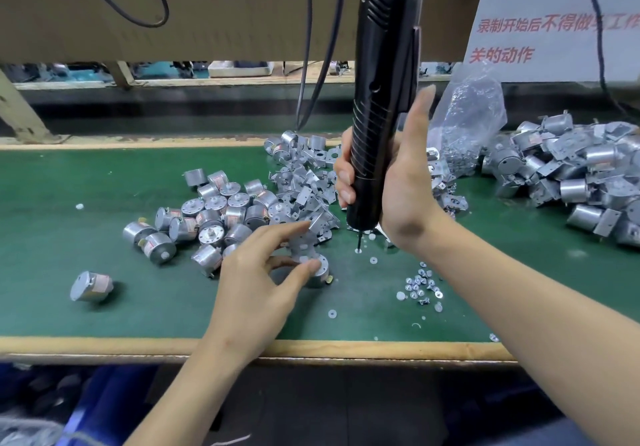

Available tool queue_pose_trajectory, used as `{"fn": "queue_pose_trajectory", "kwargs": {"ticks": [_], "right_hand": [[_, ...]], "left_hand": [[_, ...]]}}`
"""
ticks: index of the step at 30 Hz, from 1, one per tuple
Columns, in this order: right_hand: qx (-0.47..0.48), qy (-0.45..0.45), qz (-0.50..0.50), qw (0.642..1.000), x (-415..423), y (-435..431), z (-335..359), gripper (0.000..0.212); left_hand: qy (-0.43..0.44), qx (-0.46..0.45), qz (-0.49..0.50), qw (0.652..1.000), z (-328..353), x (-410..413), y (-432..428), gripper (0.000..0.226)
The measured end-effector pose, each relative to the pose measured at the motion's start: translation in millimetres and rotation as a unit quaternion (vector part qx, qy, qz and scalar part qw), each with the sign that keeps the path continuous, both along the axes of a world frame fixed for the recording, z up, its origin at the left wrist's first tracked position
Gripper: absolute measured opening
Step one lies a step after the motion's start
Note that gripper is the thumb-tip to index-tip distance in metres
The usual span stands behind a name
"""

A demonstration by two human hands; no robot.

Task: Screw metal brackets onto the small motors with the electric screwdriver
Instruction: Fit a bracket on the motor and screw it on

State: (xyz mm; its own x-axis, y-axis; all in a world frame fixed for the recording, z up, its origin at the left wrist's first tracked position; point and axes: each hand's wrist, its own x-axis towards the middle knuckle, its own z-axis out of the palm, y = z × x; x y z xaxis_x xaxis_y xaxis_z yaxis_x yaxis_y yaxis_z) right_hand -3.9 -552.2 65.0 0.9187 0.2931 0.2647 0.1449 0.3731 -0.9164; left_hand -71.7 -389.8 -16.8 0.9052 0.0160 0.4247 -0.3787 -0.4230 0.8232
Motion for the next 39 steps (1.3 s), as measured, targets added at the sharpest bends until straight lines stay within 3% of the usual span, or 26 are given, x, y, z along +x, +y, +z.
{"fn": "queue_pose_trajectory", "kwargs": {"ticks": [9,16,39], "right_hand": [[0.001,-0.021,0.031,0.999,-6.6,15.8,7.2,0.079],[0.005,-0.026,0.029,0.999,-8.4,15.6,13.5,0.079],[0.013,-0.010,0.066,0.998,-17.7,24.8,5.0,0.080]], "left_hand": [[0.001,0.048,-0.040,0.998,-2.5,2.4,5.6,0.048],[0.066,0.086,-0.033,0.994,0.3,0.1,6.8,0.058],[0.046,0.173,-0.014,0.984,6.0,-5.9,5.1,0.046]]}}
